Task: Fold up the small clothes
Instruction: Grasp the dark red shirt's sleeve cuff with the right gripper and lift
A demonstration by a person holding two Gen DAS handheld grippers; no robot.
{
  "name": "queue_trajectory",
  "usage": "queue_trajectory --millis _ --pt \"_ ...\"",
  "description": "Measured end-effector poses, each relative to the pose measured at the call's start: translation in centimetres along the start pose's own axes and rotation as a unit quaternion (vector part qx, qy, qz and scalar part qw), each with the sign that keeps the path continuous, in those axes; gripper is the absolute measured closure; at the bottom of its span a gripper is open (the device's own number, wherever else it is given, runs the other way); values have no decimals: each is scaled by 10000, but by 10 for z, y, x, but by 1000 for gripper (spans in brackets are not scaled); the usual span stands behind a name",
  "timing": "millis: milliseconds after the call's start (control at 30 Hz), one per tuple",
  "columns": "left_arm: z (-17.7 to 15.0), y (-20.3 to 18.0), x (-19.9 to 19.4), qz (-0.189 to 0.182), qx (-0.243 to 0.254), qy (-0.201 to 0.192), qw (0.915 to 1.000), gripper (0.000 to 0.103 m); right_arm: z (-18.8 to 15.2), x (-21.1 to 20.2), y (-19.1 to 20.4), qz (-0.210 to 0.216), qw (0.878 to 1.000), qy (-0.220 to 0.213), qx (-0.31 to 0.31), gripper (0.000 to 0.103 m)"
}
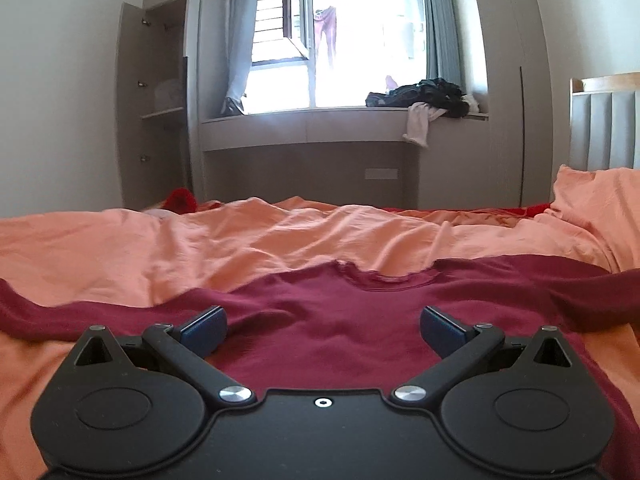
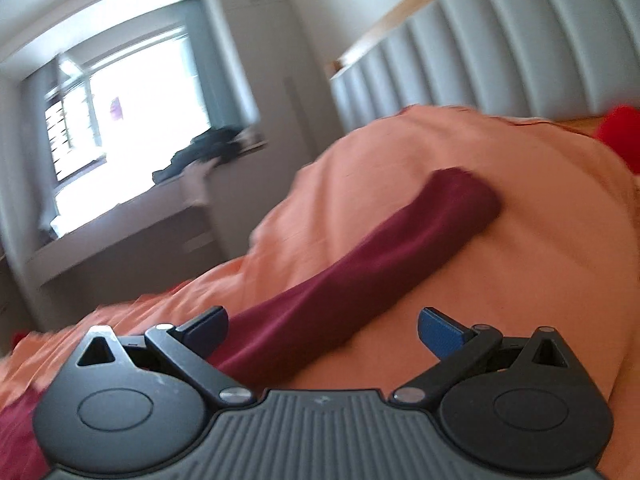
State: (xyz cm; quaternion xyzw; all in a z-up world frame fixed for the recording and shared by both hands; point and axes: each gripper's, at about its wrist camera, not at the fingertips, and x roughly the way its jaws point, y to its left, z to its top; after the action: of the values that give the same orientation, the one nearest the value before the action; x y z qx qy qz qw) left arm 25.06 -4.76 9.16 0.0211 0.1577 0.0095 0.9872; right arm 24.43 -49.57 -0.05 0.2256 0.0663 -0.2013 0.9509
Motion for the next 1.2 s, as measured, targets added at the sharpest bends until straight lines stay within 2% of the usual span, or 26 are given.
queue_trajectory --millis 133,233,367,567,600,633,667,700,733,800,933,1033,1133,1200 --pt "-18 -5 18 -59 -203 -145 9997 0 8 22 -21 -471 9977 -247 411 0" --pt "-35 -2 15 96 -214 -391 9990 0 10 35 -26 -761 9956 -420 344 0" --pt "-46 6 14 63 -289 -239 9993 0 9 50 -23 -969 9931 -611 266 2" --pt "-48 21 19 -137 -668 88 9976 0 5 59 -24 -1608 9826 -871 318 28" --pt "-48 22 21 -190 -708 142 9972 0 5 59 -24 -1697 9809 -900 296 35" --pt "-49 23 22 -227 -729 184 9969 0 6 59 -24 -1767 9796 -915 288 49" --pt "-49 23 23 -252 -736 223 9967 0 6 61 -24 -1824 9785 -920 277 59" --pt "-50 23 23 -267 -738 247 9966 0 6 60 -23 -1829 9785 -918 268 76" --pt "-50 23 23 -276 -732 253 9966 0 6 61 -23 -1795 9790 -934 264 87" --pt "-50 23 21 -277 -696 228 9969 0 7 57 -19 -1742 9790 -1040 217 93" --pt "-46 22 16 -245 -644 121 9976 0 18 42 3 -1671 9780 -1238 -141 94" --pt "-42 24 10 -151 -670 12 9976 0 30 25 36 -1504 9755 -1487 -603 95" --pt "-36 29 4 -155 -718 -83 9973 0 37 4 80 -1080 9715 -1807 -1093 95" --pt "-33 35 1 -127 -791 -145 9967 0 35 -11 114 -637 9675 -1971 -1451 96"
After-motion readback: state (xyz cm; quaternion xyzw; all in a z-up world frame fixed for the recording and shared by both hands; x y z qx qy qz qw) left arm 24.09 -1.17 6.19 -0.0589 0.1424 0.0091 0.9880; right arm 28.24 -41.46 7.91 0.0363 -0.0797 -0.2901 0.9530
